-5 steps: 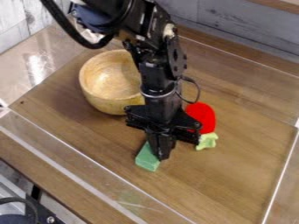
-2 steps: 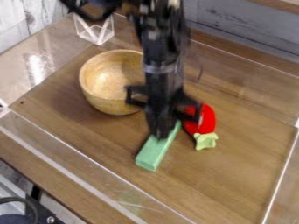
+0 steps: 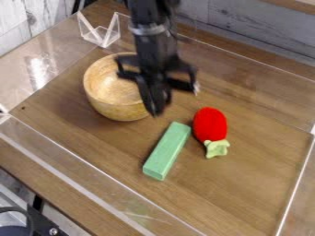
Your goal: Put the green block in the brown bowl
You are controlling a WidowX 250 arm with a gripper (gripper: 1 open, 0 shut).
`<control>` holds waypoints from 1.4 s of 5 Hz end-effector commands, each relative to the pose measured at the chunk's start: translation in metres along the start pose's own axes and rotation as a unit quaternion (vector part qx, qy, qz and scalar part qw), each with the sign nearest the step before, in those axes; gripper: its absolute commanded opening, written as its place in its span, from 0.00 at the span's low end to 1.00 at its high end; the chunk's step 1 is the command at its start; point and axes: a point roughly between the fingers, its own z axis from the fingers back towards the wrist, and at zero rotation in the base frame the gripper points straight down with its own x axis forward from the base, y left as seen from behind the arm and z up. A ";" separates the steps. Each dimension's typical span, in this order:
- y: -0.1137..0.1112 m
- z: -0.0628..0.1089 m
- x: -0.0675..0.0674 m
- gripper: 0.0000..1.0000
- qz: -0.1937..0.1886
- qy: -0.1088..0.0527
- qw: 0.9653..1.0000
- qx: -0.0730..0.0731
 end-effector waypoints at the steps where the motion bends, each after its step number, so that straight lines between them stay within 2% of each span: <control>1: -0.003 -0.012 0.008 1.00 -0.031 -0.030 0.999 0.002; 2: -0.005 -0.041 0.004 1.00 -0.057 -0.026 0.998 0.005; 4: -0.019 -0.072 -0.006 1.00 -0.081 -0.019 0.996 0.011; 5: -0.020 -0.076 0.000 1.00 -0.085 -0.017 0.996 0.013; 6: -0.018 -0.075 0.008 0.00 -0.086 -0.015 0.996 0.013; 7: -0.016 -0.074 0.015 0.00 -0.089 -0.010 0.996 0.014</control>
